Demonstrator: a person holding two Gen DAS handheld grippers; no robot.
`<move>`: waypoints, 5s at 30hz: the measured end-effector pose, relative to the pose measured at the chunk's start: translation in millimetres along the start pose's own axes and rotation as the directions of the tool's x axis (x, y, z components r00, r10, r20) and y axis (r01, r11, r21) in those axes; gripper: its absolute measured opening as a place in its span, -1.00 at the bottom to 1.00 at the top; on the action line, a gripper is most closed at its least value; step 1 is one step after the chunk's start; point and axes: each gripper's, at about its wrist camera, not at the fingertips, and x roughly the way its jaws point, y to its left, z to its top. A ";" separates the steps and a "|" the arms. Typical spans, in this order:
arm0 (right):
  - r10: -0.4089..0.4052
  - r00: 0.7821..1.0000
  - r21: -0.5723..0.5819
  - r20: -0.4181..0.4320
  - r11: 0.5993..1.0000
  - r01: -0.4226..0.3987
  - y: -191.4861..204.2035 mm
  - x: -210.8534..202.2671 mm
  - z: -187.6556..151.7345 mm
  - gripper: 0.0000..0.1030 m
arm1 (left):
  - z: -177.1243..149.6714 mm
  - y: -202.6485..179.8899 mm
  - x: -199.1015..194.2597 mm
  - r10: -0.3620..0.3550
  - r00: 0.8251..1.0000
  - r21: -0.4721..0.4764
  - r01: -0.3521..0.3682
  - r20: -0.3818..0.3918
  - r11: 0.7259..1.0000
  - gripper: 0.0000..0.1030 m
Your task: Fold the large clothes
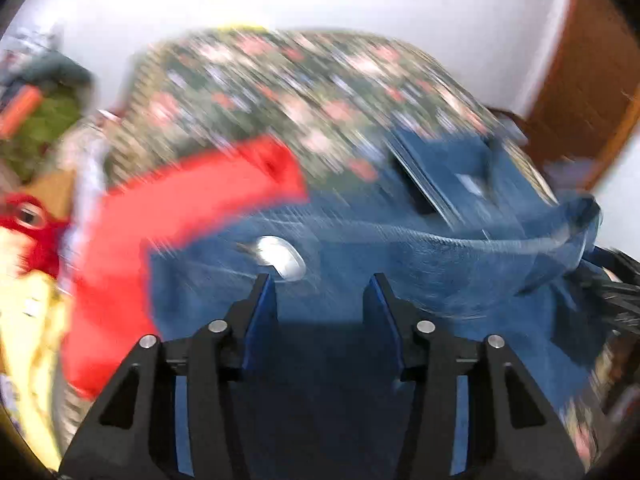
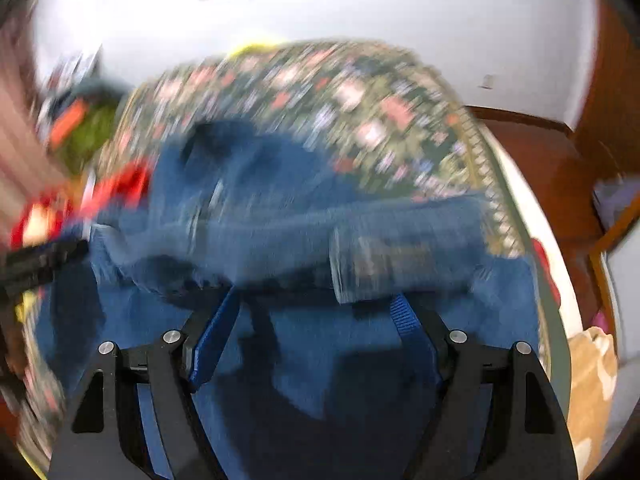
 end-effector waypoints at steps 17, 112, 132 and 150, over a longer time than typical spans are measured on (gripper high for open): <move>0.098 0.995 -0.146 -0.026 0.984 -0.101 43.9 -44.5 -21.3 0.44 | -25.1 -11.5 -47.5 -0.087 0.996 0.060 0.087 -0.006 0.994 0.27; -0.027 0.990 -0.153 -0.136 0.988 0.006 22.0 -86.3 -88.1 0.52 | -116.0 53.0 -57.9 -0.338 0.907 -0.652 0.416 0.250 0.633 -0.23; 0.084 0.991 -0.145 -0.101 0.985 -0.098 52.2 -115.4 -71.6 0.53 | -51.6 -3.8 -224.5 -0.243 0.877 -0.302 0.384 0.414 0.872 -0.63; 0.169 0.921 -0.257 -0.352 0.928 -0.269 155.4 7.0 -98.9 0.62 | -69.8 27.8 -187.6 -0.012 0.958 -0.371 0.122 0.285 0.921 -0.68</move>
